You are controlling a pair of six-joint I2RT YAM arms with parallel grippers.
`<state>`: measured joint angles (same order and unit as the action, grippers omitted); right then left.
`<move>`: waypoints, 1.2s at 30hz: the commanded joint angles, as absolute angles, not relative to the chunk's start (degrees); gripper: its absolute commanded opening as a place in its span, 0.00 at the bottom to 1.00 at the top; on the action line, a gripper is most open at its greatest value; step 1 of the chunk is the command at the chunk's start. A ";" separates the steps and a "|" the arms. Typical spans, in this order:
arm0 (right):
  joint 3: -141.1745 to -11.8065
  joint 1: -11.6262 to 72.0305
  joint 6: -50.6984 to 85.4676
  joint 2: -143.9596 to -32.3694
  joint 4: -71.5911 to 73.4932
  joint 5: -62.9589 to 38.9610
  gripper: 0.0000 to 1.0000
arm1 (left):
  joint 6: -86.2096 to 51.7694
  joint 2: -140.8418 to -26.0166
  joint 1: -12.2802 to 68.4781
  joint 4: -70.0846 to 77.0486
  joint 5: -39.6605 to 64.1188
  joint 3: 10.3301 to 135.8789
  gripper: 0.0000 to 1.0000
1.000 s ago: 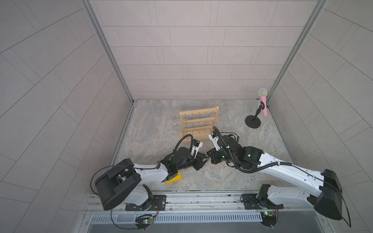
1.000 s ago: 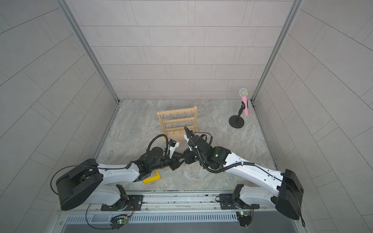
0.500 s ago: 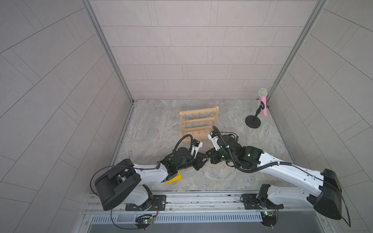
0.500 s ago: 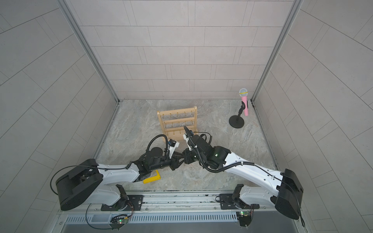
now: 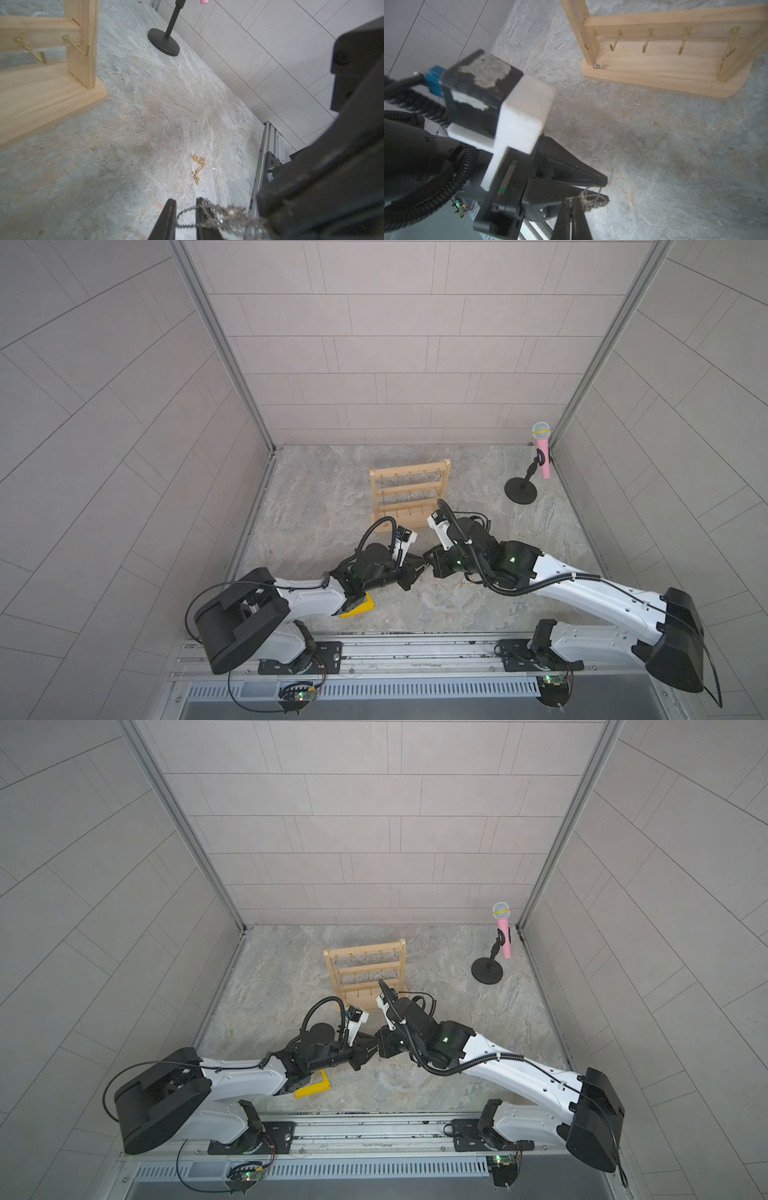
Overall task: Hang the necklace on the jewelry display stand
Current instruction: Pick up the necklace from the center of the board.
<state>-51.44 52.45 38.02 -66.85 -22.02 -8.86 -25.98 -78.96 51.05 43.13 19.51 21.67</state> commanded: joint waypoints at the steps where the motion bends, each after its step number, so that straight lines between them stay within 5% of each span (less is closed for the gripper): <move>1: -51.11 52.56 39.10 -66.45 -21.19 -8.62 0.02 | -25.49 -77.09 51.37 44.59 19.73 20.96 0.17; 20: -46.78 52.56 40.08 -62.92 -18.41 -7.12 0.05 | -18.30 -67.93 51.42 18.75 6.01 27.27 0.00; 30: -45.37 52.51 39.13 -61.35 -17.55 -8.11 0.25 | -12.45 -65.24 54.07 5.78 -6.67 34.46 0.00; 36: -44.59 51.71 38.02 -59.06 -18.31 -7.12 0.28 | -5.23 -65.19 59.38 -2.37 -17.25 40.47 0.00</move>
